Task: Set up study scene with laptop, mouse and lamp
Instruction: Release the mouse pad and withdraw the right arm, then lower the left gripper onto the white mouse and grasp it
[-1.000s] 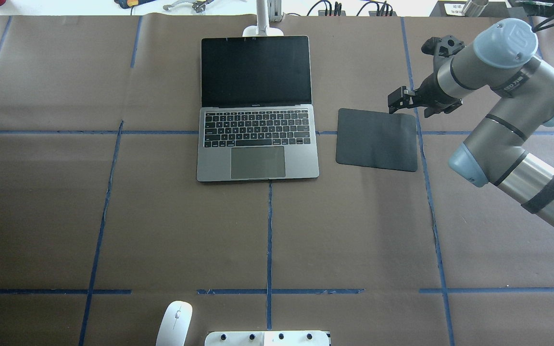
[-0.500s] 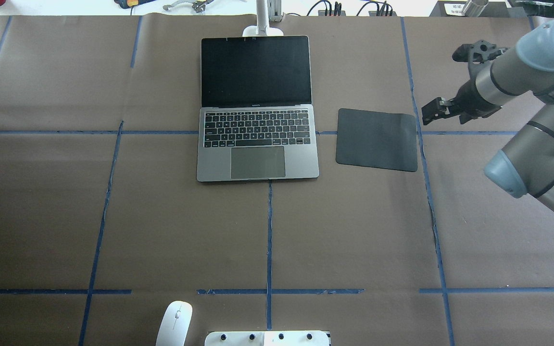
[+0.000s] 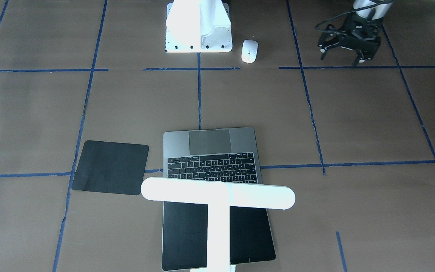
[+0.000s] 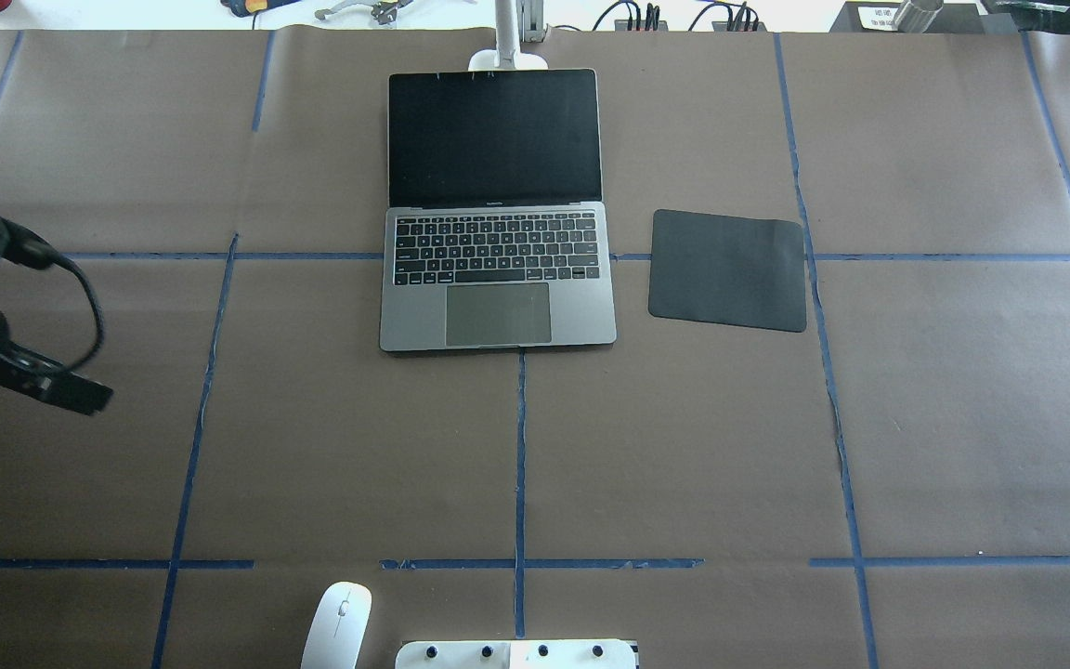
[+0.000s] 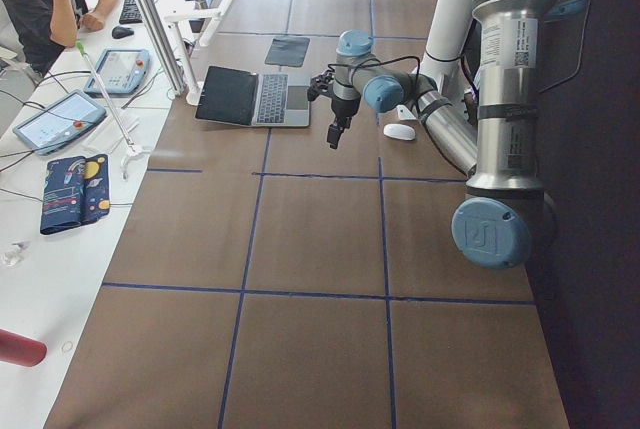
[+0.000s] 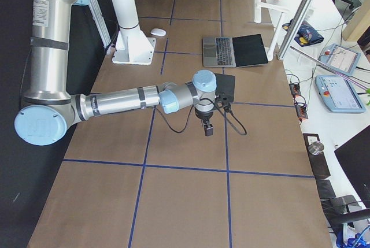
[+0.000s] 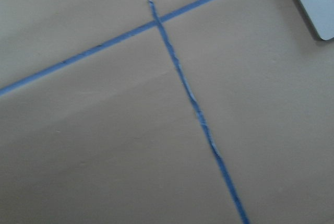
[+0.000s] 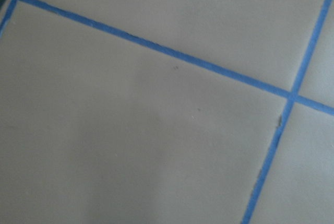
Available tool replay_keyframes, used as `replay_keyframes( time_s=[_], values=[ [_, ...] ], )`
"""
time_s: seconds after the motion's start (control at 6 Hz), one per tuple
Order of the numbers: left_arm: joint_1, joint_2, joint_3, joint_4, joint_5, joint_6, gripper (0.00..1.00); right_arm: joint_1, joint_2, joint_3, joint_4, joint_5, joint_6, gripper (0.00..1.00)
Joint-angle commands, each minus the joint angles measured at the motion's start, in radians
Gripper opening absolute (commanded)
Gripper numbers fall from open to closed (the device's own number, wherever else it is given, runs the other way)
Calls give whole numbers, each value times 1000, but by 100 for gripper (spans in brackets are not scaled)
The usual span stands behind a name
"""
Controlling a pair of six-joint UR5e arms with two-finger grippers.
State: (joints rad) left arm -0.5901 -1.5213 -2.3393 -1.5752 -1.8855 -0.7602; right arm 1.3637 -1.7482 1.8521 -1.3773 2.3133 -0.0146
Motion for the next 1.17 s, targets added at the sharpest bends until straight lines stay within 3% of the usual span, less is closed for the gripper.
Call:
replay_keyframes(
  time_s=[0.0,0.33,0.67,1.0],
  values=[
    [389,-34,-11,-3,258,-302,100,153,-143,-5,-2,25,-220,100],
    [572,-112,18,-3,302,-521,100,184,-183,-5,-9,11,-208,100],
    [576,-199,101,-3,302,-590,100,192,-203,-22,-9,8,-200,100],
    [579,-224,158,-5,302,-584,100,192,-202,-33,-6,9,-197,100]
  ],
)
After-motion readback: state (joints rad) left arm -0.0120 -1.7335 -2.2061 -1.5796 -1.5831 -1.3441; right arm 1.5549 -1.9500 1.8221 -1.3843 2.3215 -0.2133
